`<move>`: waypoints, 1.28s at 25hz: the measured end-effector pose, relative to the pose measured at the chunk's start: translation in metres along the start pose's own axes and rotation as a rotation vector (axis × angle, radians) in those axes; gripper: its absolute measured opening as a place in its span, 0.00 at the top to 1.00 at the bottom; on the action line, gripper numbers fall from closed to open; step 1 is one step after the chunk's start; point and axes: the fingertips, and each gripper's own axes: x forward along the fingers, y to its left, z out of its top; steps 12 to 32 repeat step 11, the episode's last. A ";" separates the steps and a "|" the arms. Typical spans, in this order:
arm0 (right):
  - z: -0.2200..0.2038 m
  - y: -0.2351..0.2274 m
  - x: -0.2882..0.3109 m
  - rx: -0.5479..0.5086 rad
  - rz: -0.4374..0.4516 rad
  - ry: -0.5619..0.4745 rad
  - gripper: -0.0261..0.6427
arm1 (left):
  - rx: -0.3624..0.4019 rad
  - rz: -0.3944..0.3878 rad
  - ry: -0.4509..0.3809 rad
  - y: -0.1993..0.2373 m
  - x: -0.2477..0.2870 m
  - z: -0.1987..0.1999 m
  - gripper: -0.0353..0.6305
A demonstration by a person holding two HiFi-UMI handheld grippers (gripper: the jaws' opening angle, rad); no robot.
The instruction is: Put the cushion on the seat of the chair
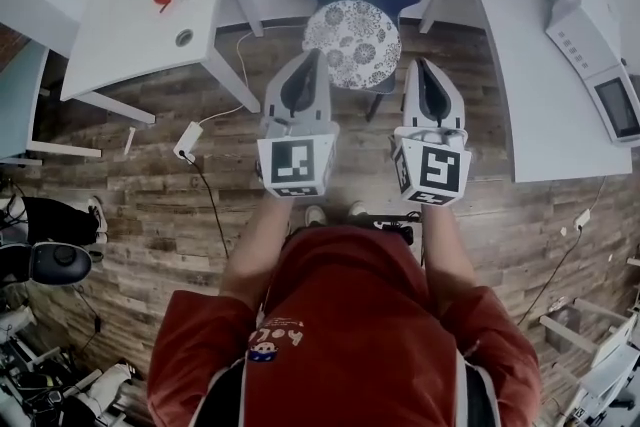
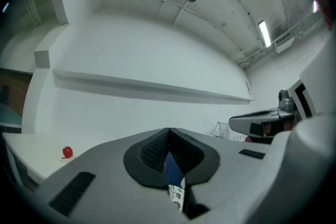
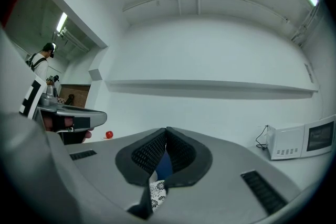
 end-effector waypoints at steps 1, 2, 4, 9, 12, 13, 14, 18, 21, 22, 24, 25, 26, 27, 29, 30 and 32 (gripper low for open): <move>-0.001 -0.001 0.000 0.006 0.000 0.002 0.92 | 0.004 0.003 -0.004 -0.001 -0.001 0.001 0.91; -0.002 -0.003 0.001 0.012 0.001 0.004 0.92 | 0.010 0.007 -0.007 -0.001 -0.001 0.002 0.91; -0.005 -0.005 0.004 0.022 0.002 0.010 0.92 | 0.023 0.015 -0.014 -0.001 0.000 0.002 0.91; -0.012 -0.009 0.010 0.032 0.007 0.022 0.92 | 0.040 0.024 -0.025 -0.003 0.005 0.002 0.91; -0.015 -0.011 0.011 0.035 0.010 0.025 0.92 | 0.046 0.028 -0.027 -0.005 0.007 0.002 0.91; -0.015 -0.011 0.011 0.035 0.010 0.025 0.92 | 0.046 0.028 -0.027 -0.005 0.007 0.002 0.91; -0.015 -0.011 0.011 0.035 0.010 0.025 0.92 | 0.046 0.028 -0.027 -0.005 0.007 0.002 0.91; -0.015 -0.011 0.011 0.035 0.010 0.025 0.92 | 0.046 0.028 -0.027 -0.005 0.007 0.002 0.91; -0.015 -0.011 0.011 0.035 0.010 0.025 0.92 | 0.046 0.028 -0.027 -0.005 0.007 0.002 0.91; -0.015 -0.011 0.011 0.035 0.010 0.025 0.92 | 0.046 0.028 -0.027 -0.005 0.007 0.002 0.91; -0.015 -0.011 0.011 0.035 0.010 0.025 0.92 | 0.046 0.028 -0.027 -0.005 0.007 0.002 0.91; -0.015 -0.011 0.011 0.035 0.010 0.025 0.92 | 0.046 0.028 -0.027 -0.005 0.007 0.002 0.91; -0.015 -0.011 0.011 0.035 0.010 0.025 0.92 | 0.046 0.028 -0.027 -0.005 0.007 0.002 0.91; -0.015 -0.011 0.011 0.035 0.010 0.025 0.92 | 0.046 0.028 -0.027 -0.005 0.007 0.002 0.91; -0.015 -0.011 0.011 0.035 0.010 0.025 0.92 | 0.046 0.028 -0.027 -0.005 0.007 0.002 0.91; -0.015 -0.011 0.011 0.035 0.010 0.025 0.92 | 0.046 0.028 -0.027 -0.005 0.007 0.002 0.91; -0.015 -0.011 0.011 0.035 0.010 0.025 0.92 | 0.046 0.028 -0.027 -0.005 0.007 0.002 0.91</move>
